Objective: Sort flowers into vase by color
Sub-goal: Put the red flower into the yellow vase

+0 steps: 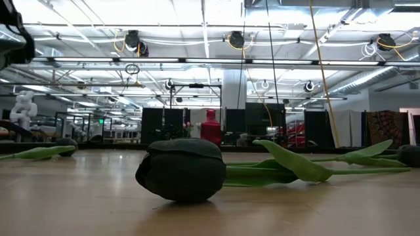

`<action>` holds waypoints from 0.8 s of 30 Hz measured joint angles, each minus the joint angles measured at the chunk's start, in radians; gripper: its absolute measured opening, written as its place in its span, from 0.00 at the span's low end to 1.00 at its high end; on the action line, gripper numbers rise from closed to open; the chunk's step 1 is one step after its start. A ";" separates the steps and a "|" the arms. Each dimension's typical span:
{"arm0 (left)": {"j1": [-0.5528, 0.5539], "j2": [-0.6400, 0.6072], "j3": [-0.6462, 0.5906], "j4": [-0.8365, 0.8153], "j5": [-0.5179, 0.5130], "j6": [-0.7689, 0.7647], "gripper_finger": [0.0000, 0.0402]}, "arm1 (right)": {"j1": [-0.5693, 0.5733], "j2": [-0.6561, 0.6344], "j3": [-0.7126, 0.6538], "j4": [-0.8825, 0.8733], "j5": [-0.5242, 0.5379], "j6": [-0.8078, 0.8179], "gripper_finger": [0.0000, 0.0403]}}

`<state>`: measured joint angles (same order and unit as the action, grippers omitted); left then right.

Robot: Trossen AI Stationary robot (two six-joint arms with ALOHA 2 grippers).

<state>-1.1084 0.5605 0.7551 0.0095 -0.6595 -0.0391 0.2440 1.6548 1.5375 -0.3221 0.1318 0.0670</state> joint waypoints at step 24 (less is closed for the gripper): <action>-0.227 0.275 0.153 0.209 -0.239 0.099 0.02 | 0.000 0.009 0.000 -0.059 0.001 0.015 0.56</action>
<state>-1.3353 0.8356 0.9077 0.2184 -0.8981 0.0597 0.2443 1.6642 1.5379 -0.3809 0.1329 0.0822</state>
